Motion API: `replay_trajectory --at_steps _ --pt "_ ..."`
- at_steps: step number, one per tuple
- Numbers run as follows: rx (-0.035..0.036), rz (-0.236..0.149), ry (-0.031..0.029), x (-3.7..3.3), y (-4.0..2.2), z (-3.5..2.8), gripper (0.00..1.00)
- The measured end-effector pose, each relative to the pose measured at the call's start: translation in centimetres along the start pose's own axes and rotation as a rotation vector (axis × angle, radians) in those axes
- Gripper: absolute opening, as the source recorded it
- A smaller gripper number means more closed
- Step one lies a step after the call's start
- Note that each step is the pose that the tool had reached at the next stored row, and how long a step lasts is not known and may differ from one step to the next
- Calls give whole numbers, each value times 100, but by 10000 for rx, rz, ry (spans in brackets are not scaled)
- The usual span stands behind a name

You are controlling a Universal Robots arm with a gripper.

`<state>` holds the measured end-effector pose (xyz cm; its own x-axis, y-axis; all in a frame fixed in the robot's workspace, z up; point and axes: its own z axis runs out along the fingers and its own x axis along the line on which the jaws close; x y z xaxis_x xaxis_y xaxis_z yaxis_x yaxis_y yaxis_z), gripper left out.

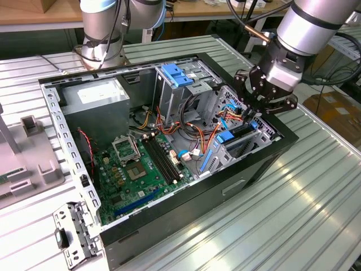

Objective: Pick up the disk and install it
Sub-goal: 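Insert the first disk wire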

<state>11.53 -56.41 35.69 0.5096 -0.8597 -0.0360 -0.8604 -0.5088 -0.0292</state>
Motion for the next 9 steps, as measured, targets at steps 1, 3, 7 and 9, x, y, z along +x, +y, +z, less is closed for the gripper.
replay_trajectory --at_steps 1,3,7,9 --pt "3 66 2 0 0 0 18" --pt "7 192 6 0 0 1 18" --pt "19 545 16 0 0 4 18" --pt "27 749 22 0 0 6 18"
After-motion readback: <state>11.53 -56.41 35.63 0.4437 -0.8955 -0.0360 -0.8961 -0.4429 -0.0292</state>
